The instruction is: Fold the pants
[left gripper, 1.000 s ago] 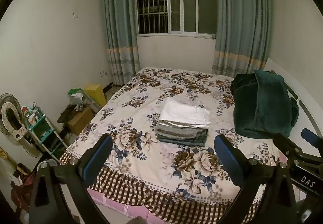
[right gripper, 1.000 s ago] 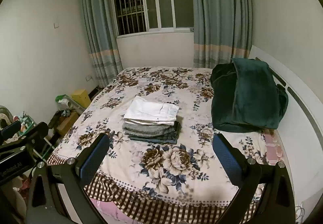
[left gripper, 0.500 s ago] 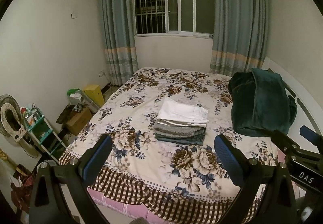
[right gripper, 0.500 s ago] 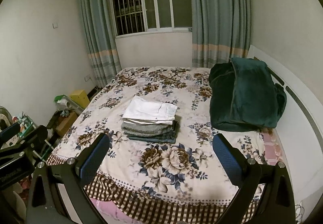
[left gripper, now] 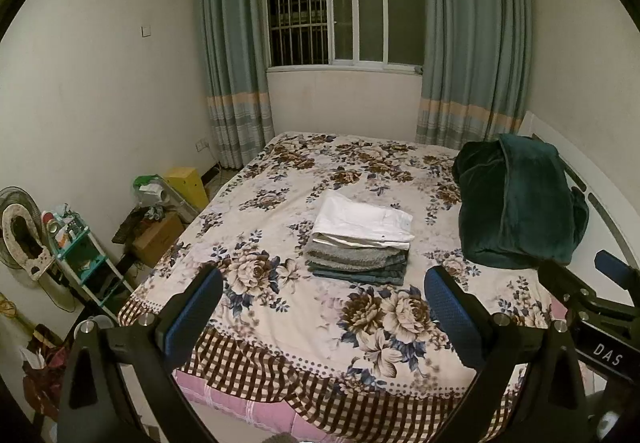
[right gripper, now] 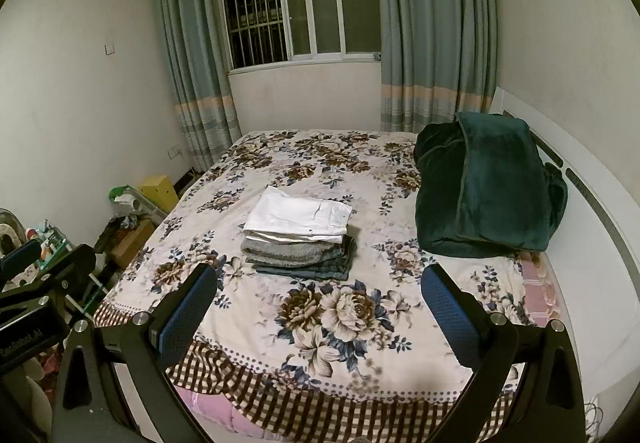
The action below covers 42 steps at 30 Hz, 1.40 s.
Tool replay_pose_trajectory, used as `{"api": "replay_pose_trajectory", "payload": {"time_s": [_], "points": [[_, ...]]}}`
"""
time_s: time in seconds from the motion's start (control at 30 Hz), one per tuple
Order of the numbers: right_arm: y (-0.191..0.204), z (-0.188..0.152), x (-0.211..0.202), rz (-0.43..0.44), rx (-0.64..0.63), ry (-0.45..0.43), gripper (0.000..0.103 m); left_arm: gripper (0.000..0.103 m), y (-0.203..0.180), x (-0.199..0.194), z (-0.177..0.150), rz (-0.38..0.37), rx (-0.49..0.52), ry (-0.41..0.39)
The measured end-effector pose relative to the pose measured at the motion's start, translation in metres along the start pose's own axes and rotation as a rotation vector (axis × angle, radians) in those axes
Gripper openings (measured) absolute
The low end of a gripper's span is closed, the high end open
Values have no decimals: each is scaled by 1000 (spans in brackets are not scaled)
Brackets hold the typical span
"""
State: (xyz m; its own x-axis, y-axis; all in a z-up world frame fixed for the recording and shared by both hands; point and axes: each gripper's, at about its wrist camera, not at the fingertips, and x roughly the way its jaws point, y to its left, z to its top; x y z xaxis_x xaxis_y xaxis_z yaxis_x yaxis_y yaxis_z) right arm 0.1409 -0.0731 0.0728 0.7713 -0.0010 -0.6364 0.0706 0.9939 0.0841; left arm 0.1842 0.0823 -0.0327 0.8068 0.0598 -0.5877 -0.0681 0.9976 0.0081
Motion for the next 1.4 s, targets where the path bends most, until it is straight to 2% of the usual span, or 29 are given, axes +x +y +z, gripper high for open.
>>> {"api": "replay_pose_trajectory", "payload": {"time_s": [1.4], "points": [[2, -7, -5, 3, 2, -5, 103, 103, -1, -4, 3, 0, 10, -8]]}}
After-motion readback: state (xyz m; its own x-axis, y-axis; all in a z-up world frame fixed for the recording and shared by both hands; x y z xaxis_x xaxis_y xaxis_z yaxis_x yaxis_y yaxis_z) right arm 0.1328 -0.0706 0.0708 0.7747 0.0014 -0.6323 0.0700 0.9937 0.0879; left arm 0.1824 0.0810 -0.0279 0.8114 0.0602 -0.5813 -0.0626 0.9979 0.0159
